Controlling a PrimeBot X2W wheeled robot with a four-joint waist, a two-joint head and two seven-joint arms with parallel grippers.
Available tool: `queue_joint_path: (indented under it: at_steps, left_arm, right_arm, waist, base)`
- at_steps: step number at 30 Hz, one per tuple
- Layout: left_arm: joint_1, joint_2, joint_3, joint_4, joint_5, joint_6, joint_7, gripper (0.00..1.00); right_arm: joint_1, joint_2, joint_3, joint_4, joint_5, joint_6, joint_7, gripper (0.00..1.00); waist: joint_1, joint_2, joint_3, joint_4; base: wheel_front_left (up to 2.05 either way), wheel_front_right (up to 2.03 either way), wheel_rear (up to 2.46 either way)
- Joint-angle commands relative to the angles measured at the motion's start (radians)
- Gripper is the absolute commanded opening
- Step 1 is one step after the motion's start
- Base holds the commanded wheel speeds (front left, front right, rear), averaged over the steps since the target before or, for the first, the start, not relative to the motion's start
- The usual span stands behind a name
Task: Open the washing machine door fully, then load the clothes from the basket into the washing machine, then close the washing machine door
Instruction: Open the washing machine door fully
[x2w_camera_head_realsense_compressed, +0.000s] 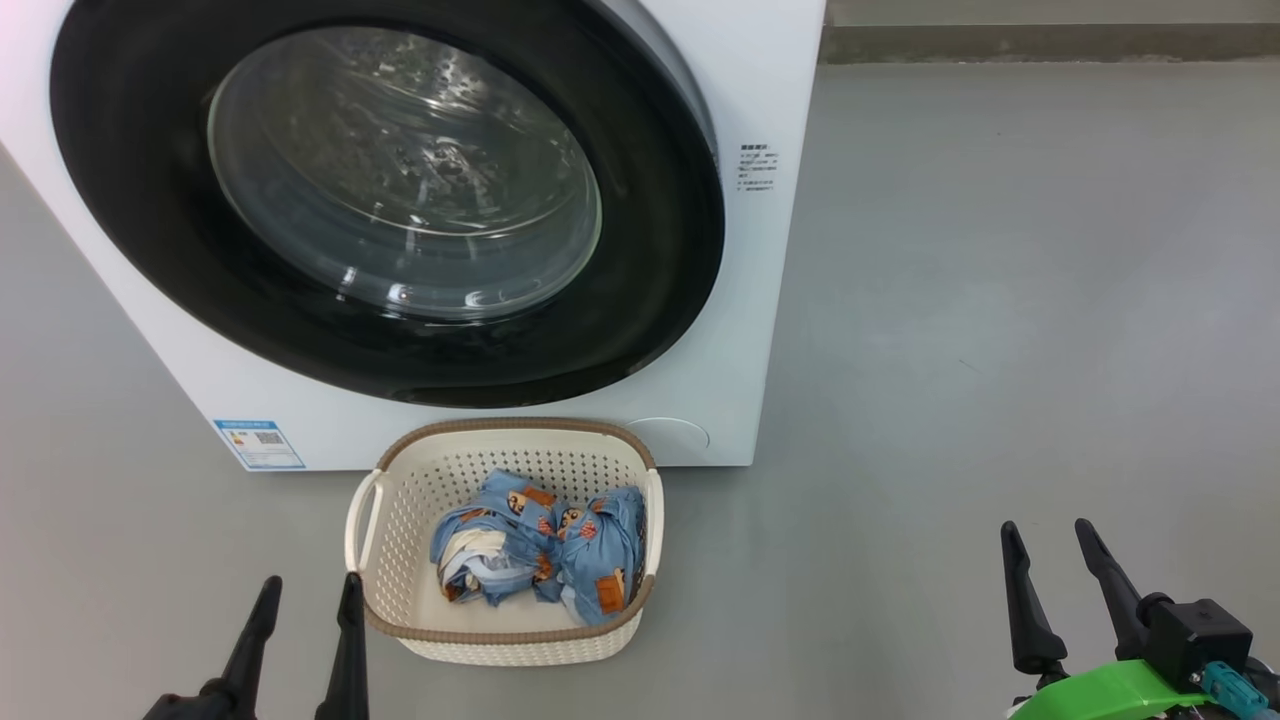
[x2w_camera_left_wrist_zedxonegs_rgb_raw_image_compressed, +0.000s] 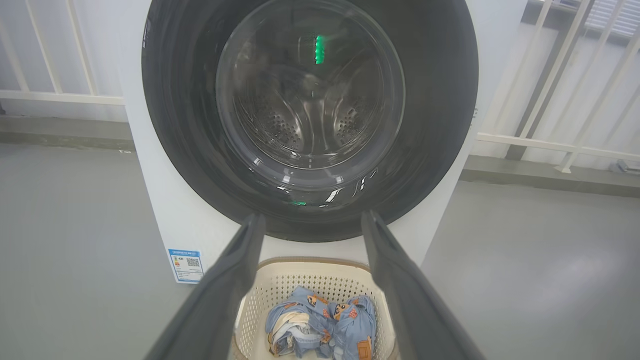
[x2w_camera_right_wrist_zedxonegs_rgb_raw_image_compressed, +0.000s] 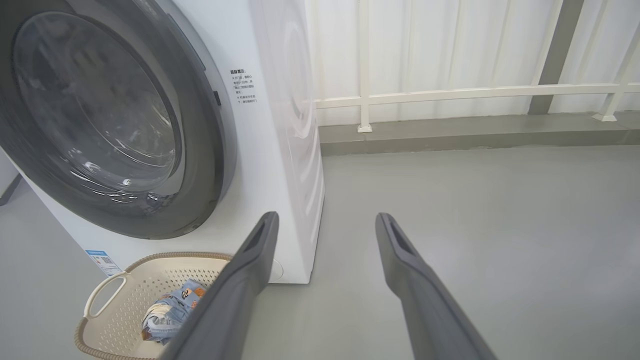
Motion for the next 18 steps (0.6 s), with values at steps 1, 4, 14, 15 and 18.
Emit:
queue_joint_path:
  at_steps: [1, 4, 14, 15, 18]
  left_arm:
    - [-0.024, 0.010, 0.030, -0.022, -0.013, 0.001, -0.008, 1.00]
    - [-0.026, 0.006, 0.026, -0.019, -0.017, 0.001, -0.008, 1.00]
    - [-0.024, -0.019, 0.021, -0.020, -0.030, 0.001, -0.008, 1.00]
    - [-0.025, -0.021, 0.020, -0.019, -0.030, 0.001, -0.008, 1.00]
    - [-0.032, -0.028, 0.019, -0.020, -0.035, 0.001, -0.008, 1.00]
  right_arm:
    - [-0.037, -0.011, 0.031, -0.021, -0.001, 0.005, -0.013, 1.00]
    - [-0.046, -0.011, 0.037, -0.017, 0.004, 0.005, -0.013, 1.00]
    - [-0.153, -0.011, 0.068, 0.002, 0.171, 0.005, -0.013, 0.00]
    - [-0.172, -0.011, 0.074, 0.005, 0.202, 0.005, -0.013, 0.00]
    - [-0.256, -0.011, 0.118, -0.003, 0.362, 0.005, -0.013, 0.00]
  waist:
    - [0.0000, 0.0000, -0.001, 0.001]
    - [0.0000, 0.0000, -0.002, 0.006]
    - [0.0000, 0.0000, 0.001, 0.021]
    - [0.0000, 0.0000, 0.002, 0.023]
    - [0.0000, 0.0000, 0.006, 0.029]
  base:
    - [0.25, 0.25, -0.50]
    - [0.09, 0.09, -0.18]
    - [0.00, 0.00, 0.00]
    - [0.00, 0.00, 0.00]
    - [0.00, 0.00, 0.00]
